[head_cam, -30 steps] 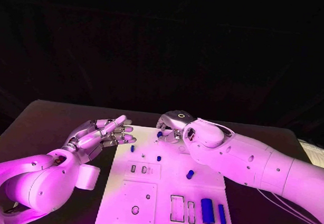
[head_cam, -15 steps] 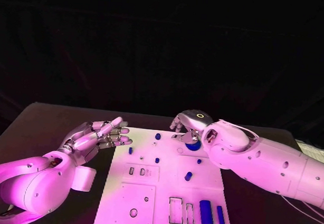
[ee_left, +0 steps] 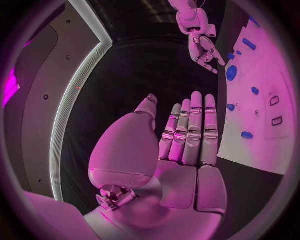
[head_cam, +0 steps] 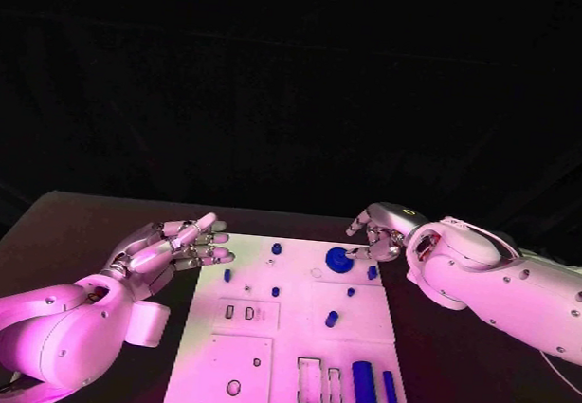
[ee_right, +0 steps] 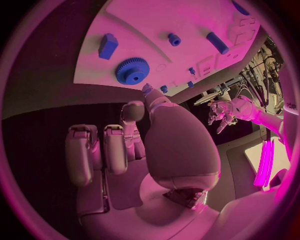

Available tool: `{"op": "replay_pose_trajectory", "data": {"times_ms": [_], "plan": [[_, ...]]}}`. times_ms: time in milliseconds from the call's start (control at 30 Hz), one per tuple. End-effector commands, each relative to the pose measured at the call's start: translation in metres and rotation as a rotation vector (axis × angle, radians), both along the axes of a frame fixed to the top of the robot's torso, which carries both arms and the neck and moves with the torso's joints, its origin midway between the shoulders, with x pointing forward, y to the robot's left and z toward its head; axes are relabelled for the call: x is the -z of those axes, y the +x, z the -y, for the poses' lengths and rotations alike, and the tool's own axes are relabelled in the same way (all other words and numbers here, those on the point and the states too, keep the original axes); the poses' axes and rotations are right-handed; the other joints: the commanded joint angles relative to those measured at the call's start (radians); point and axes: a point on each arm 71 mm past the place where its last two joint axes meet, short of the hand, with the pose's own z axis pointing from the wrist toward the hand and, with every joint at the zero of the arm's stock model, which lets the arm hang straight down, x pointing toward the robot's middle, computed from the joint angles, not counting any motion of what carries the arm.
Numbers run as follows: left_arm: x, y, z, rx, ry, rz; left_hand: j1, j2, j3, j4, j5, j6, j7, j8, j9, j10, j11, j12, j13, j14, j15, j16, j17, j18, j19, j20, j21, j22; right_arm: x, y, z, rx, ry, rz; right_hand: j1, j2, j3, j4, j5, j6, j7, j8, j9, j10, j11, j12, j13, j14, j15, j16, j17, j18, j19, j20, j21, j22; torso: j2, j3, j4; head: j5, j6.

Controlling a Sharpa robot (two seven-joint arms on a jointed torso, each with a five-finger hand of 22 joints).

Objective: Assemble the parts on the task board

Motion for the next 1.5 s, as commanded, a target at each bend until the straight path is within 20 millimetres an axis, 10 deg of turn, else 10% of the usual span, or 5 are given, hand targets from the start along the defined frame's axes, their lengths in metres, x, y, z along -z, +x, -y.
{"op": "replay_pose_trajectory", "data": {"times_ms": [33,1500], "plan": [[-0.001,0.000,0.002,0.022,-0.015,0.003,0.008,0.004,0.001,-0.004,0.005,-0.006,0.001,-0.005,-0.001,-0.007,0.001,-0.003,-0.001,-0.002,0.008,-0.004,0.001,0.012,0.006,-0.001,-0.004,-0.002,0.007,0.002,0.004,0.042,0.005,-0.098,0.014,0.004,-0.025,0.020,0.003,-0.006,0.005,0.007,0.001,-0.010,0.004,0.118,0.135,0.071,0.005,0.016,0.077,-0.015,0.044,0.005,0.012,0.126,0.000,-0.0010,-0.0003,-0.002,0.000],[0.000,0.003,0.004,0.025,-0.015,-0.001,0.011,0.005,0.001,-0.007,0.005,-0.005,0.001,-0.005,-0.001,-0.007,0.001,-0.004,-0.001,-0.002,0.008,-0.005,0.002,0.013,0.006,-0.001,-0.005,-0.002,0.029,0.008,-0.019,-0.014,-0.114,-0.113,0.054,0.044,-0.040,0.035,0.005,0.033,0.007,0.028,0.006,0.059,0.007,0.449,0.475,0.089,0.011,0.068,0.194,-0.031,0.077,0.014,0.046,0.203,0.000,-0.0015,0.0035,-0.001,-0.016]]}}
